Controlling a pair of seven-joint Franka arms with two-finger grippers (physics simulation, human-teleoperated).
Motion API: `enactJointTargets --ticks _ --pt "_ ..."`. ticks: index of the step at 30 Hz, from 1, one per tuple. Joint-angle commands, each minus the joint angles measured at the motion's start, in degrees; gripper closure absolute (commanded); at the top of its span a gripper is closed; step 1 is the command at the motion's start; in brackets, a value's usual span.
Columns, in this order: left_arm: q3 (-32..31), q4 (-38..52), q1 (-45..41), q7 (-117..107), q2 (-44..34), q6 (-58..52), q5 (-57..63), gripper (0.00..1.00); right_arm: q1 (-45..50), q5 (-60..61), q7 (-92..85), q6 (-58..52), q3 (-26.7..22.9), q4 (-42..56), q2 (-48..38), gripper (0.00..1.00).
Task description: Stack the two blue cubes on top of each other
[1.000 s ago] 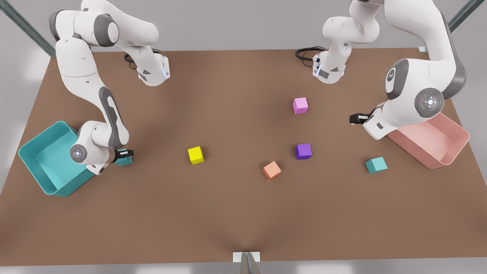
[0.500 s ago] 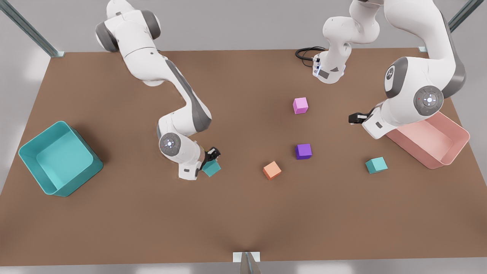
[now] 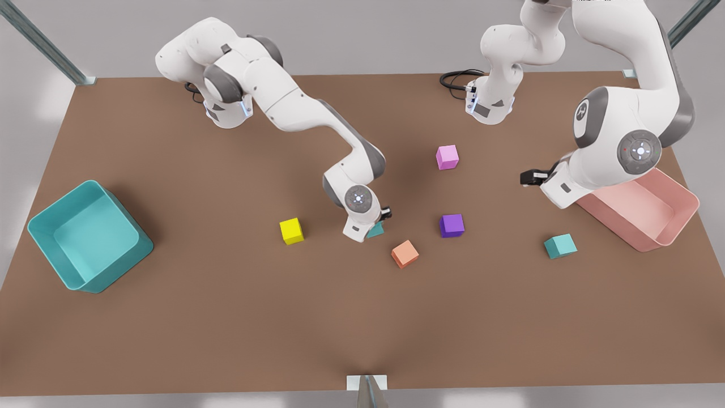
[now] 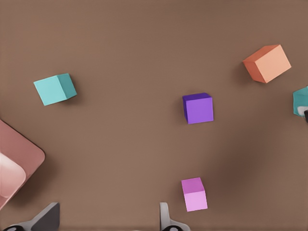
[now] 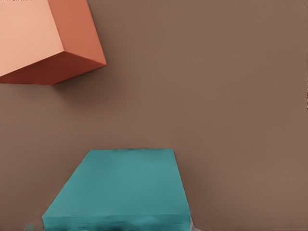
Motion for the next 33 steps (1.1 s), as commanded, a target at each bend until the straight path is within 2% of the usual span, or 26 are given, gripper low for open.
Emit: enactJointTargets --ticks 1,5,7,8,10,11,12,14,16,19,20,22,33 --pt "0.09 -0.01 0.37 -0.34 1.22 0.37 0.01 0.00 -0.01 -0.31 27.31 1.76 -0.08 0.17 0.02 0.00" --pt "0.53 0.78 5.99 -0.43 8.51 6.08 0.10 0.00 -0.27 -0.04 27.23 1.06 -0.52 0.61 -1.21 0.00" --pt "5.45 1.13 6.17 0.28 12.56 15.57 -0.25 0.00 -4.13 0.66 26.26 -1.13 0.10 0.61 -4.11 0.00" --pt "5.89 1.04 6.26 0.10 14.05 20.23 -0.43 0.00 -5.89 1.71 25.91 -2.72 0.10 0.26 -6.31 0.00" --pt "7.21 1.04 6.44 0.10 17.74 26.30 -1.48 0.00 -10.64 3.29 22.48 -17.55 -0.25 -0.27 -11.84 0.00" --pt "7.21 1.04 7.75 0.01 19.59 29.19 -2.27 0.00 -18.88 3.12 15.66 -33.53 -0.34 0.44 -14.92 0.00" --pt "7.21 1.04 7.84 0.10 21.34 32.18 -3.07 0.00 -27.85 2.42 5.70 -41.73 -0.95 0.00 -15.54 0.00" --pt "7.21 0.87 11.18 0.28 23.28 34.30 -4.46 0.00 -40.15 -5.57 -10.36 -46.93 -1.04 1.40 -15.63 0.00" --pt "7.21 0.60 11.89 0.45 23.81 34.65 -5.53 0.00 -44.65 -12.77 -19.96 -50.61 -0.87 2.98 -20.71 0.00" --pt "7.30 -0.71 13.12 2.91 24.95 37.55 -5.53 0.00 -44.74 -16.21 -20.76 -52.29 -0.52 -0.88 -38.28 0.00" --pt "7.56 -1.24 13.47 2.91 25.04 37.55 -5.53 0.00 -44.74 -17.35 -20.85 -52.11 -0.52 -1.14 -41.19 0.00" --pt "8.00 -2.47 14.00 2.91 25.39 37.55 -5.53 0.00 -44.74 -18.76 -27.17 -45.53 0.19 -8.78 -47.17 0.00" --pt "7.91 -9.24 14.08 3.00 26.53 37.46 -5.53 0.00 -44.30 -19.56 -28.23 -44.38 0.36 -10.55 -46.65 0.00"
